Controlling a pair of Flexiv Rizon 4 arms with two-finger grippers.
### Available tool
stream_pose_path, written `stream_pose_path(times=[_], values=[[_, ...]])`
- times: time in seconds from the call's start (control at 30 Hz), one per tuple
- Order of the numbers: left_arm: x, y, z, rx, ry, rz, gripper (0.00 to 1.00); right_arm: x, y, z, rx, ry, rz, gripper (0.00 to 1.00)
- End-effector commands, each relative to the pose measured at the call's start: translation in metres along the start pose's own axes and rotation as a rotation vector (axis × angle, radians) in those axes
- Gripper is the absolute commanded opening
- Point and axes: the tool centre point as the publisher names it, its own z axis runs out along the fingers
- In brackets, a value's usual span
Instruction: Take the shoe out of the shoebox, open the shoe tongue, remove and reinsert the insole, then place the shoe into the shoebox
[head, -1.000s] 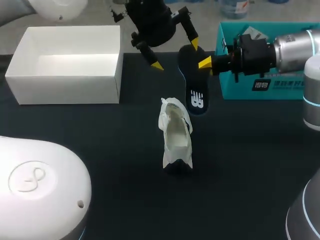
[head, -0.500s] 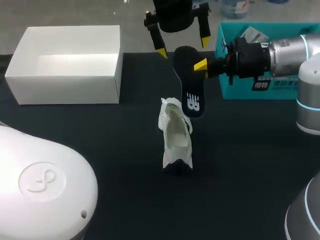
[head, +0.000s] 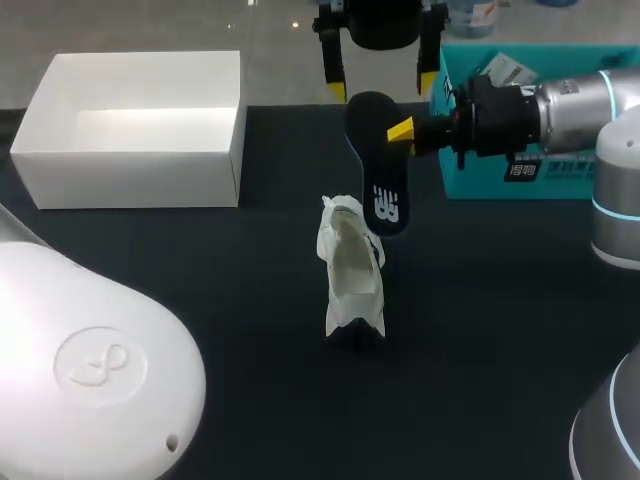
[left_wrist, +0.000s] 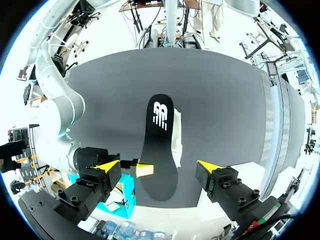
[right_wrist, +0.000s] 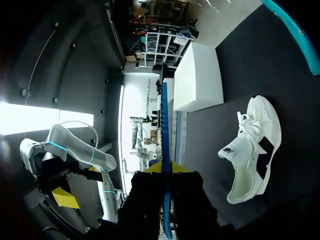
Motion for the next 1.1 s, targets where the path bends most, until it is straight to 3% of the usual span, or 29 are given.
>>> stream_pose_path(times=[0.03, 0.57, 0.7, 1.1], values=[[-0.003, 0.001, 0.001, 0.0, 0.032, 0.002, 1.0, 0.001, -0.003, -0.002, -0.006, -0.002, 0.0, 0.0], [-0.002, 0.0, 0.005, 0.006, -0.042, 0.013, 1.0, 0.001, -0.002, -0.001, 0.005, -0.007, 0.003, 0.0], [-0.001, 0.0, 0.01, 0.016, -0.201, 0.01, 1.0, 0.002, -0.003, -0.004, -0.002, -0.01, 0.002, 0.0], [0.034, 0.012, 0.033, -0.01, -0.671, -0.012, 1.0, 0.005, -0.006, -0.02, -0.045, -0.02, 0.005, 0.0]])
